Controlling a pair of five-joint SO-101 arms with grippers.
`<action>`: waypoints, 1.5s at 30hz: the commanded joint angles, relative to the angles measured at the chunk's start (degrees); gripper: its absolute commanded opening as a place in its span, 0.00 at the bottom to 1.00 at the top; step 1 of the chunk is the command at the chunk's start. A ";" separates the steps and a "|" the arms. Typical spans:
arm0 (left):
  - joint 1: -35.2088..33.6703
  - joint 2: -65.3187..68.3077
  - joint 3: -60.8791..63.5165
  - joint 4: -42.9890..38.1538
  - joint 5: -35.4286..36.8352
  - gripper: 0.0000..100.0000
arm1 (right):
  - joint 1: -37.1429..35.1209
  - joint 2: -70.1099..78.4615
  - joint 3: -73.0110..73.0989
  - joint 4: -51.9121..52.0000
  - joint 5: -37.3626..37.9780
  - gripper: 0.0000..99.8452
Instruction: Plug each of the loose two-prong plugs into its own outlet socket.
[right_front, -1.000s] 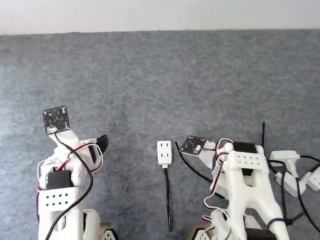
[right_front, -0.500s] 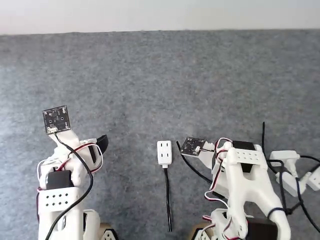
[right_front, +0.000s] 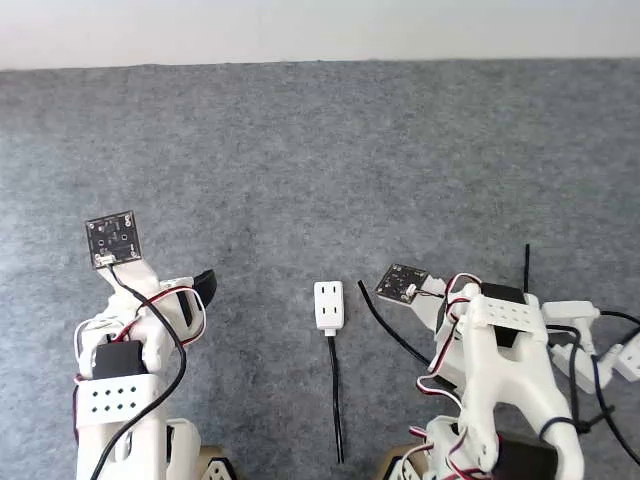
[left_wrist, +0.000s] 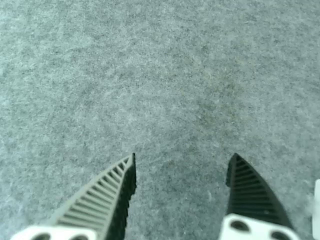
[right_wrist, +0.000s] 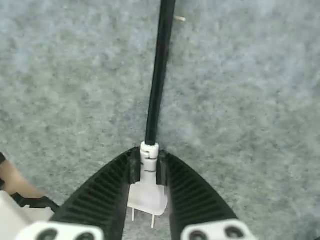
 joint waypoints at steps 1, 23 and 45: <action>-0.35 -0.09 -0.22 -1.14 -0.44 0.28 | 0.40 -0.48 -7.21 2.95 -2.64 0.01; -0.18 0.18 -0.13 -1.23 -0.44 0.28 | -12.35 0.31 -27.43 -0.84 -71.12 0.01; -0.18 0.09 -0.13 -1.23 -0.44 0.28 | -14.90 29.23 -39.03 -3.82 -63.38 0.05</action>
